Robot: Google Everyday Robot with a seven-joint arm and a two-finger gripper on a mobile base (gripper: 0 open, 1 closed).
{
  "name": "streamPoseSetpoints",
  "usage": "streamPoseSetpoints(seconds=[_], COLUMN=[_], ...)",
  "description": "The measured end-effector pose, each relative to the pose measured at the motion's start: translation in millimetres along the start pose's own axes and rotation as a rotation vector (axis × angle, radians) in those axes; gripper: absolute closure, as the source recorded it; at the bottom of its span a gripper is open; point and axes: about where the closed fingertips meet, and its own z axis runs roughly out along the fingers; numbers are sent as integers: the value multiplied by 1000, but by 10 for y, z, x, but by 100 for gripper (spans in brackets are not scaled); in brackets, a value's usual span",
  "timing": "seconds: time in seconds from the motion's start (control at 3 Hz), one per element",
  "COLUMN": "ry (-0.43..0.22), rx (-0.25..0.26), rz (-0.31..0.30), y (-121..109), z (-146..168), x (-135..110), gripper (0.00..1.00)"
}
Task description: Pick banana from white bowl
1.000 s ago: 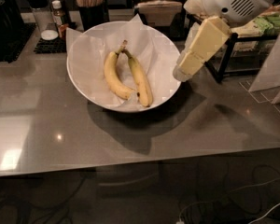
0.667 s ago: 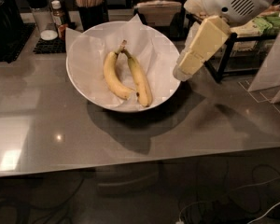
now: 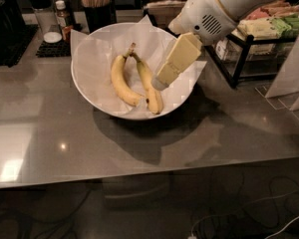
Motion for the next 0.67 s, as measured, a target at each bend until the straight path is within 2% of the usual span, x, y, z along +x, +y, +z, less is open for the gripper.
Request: streamPoseSetpoints(seconds=[0.33, 0.67], ry=[1, 1], rx=[-78, -84], rz=[-6, -7], y=[-39, -39], z=[389, 425], x=[-132, -142], gripper=[0, 19])
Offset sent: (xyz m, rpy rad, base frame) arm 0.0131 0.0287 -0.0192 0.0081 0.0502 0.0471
